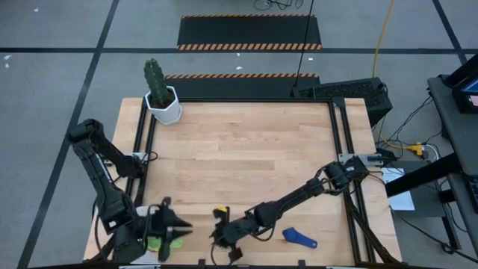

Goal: Nest measuring cups in basket
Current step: Stack the green measuring cup on top of the yellow measuring cup into the white bin

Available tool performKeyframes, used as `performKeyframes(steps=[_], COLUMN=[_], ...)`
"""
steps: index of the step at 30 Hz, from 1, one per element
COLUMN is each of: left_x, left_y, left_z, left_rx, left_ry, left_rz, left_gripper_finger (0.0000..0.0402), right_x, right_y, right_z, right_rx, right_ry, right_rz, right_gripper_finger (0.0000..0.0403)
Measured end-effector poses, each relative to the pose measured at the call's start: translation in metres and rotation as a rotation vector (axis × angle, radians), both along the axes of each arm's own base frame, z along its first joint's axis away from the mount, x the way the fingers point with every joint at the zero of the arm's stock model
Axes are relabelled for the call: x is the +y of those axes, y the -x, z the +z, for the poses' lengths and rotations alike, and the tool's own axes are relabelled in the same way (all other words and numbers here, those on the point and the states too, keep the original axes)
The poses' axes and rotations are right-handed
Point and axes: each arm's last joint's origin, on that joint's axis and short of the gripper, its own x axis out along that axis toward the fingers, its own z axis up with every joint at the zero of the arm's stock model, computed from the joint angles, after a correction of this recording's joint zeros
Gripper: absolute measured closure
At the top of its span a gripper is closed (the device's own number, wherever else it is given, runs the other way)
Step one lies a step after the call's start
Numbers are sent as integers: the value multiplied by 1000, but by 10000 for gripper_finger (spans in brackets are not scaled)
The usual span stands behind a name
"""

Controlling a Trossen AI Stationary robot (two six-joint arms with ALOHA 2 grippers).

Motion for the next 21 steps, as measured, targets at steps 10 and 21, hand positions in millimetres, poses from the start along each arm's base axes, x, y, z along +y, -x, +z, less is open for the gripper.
performKeyframes(steps=[10,21], left_x=[-21,-42], left_y=[-48,-89], left_z=[1,-14], left_rx=[175,658], left_ry=[7,-28], left_rz=[-229,-338], left_gripper_finger=[314,313], right_x=[-37,-94], right_y=[53,153], right_z=[13,22], right_rx=[267,120], right_ry=[225,159], right_rz=[-165,-349], right_gripper_finger=[321,286])
